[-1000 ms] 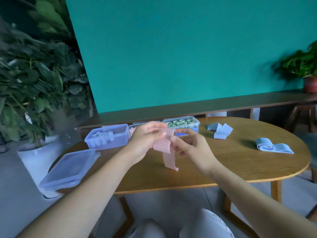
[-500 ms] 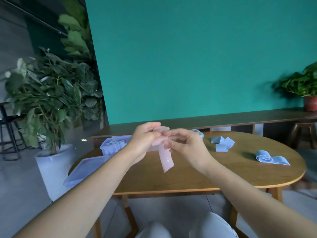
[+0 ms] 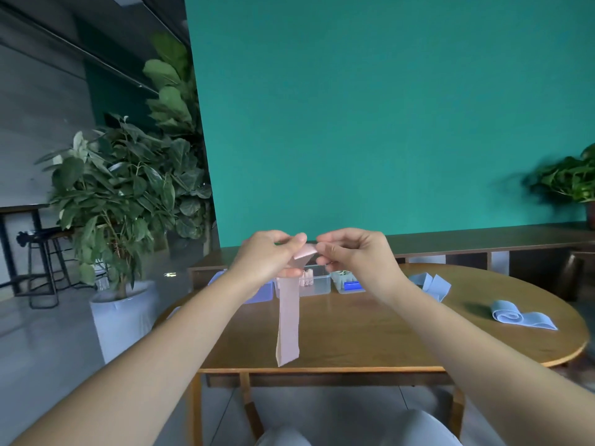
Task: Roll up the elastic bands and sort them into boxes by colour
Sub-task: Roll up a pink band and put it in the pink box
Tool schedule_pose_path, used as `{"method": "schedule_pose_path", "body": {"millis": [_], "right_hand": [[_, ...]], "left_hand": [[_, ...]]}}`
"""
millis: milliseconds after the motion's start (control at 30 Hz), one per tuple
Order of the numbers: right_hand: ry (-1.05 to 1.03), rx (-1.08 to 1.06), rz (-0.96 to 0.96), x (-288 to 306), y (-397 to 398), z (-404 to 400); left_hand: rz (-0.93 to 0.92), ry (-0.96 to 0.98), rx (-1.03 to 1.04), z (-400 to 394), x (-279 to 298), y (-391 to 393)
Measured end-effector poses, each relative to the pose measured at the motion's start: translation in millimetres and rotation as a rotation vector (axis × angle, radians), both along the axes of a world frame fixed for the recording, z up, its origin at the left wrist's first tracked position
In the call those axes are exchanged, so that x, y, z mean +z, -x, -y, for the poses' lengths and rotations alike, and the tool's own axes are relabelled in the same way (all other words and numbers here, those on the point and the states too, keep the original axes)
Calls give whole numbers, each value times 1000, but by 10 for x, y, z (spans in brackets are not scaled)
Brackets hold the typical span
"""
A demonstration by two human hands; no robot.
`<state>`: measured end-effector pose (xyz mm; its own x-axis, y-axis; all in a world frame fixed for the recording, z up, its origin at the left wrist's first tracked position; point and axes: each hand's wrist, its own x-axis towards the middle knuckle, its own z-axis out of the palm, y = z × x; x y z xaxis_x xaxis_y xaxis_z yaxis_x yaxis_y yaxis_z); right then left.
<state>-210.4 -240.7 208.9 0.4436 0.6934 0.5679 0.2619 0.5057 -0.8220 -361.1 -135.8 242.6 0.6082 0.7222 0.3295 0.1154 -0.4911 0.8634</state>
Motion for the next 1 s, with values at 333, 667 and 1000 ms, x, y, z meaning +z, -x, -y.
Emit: {"method": "schedule_pose_path", "body": {"millis": [333,667,1000], "right_hand": [[135,53,-111,-188,-178,-232],[381,-18,-131,-622,-823,-573],[492,-147,146,-1013,-1387,-1227]], "left_hand": [[-34,-109,41,-126,-146,-55],[-87,-277,40,-717,-907,-815],[-43,-205,119,-1414,-1479,-1442]]}}
